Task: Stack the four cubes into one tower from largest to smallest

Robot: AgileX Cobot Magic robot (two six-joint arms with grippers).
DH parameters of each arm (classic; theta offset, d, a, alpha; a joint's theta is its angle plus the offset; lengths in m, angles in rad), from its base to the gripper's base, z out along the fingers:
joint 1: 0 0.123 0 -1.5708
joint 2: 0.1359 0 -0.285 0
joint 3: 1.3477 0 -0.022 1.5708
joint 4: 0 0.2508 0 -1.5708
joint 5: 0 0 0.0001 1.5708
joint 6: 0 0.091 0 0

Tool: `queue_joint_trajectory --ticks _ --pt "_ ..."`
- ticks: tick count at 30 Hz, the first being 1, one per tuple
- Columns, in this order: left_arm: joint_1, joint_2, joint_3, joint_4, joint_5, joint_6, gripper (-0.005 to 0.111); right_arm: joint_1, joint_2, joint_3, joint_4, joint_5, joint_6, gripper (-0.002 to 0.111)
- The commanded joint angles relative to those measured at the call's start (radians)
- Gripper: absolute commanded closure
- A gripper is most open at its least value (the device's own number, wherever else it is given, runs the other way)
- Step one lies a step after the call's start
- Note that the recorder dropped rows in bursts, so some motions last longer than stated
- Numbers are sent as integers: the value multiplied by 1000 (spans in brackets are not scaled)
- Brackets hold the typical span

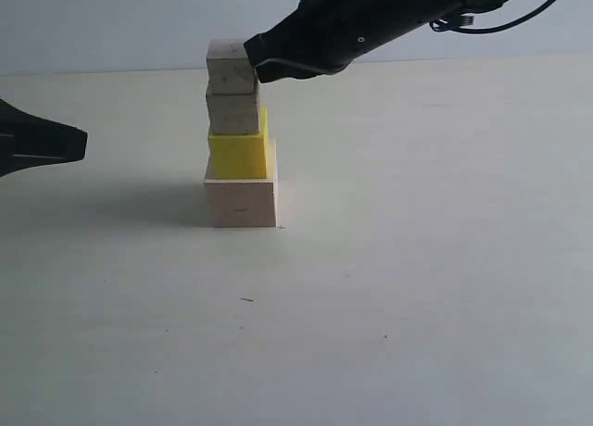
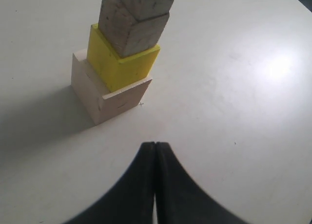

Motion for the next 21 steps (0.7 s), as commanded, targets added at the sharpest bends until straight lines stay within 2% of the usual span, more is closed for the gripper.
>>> queue_joint_trajectory --ticks 1,12,21 --pt "-2 -4 2 -15 -3 1 107 -1 -2 -2 23 9 -24 108" --pt "-2 -4 2 -13 -3 1 107 -1 -12 -2 -16 9 -6 108" --pt "-2 -4 2 -13 -3 1 107 -1 -66 -2 -169 33 208 108"
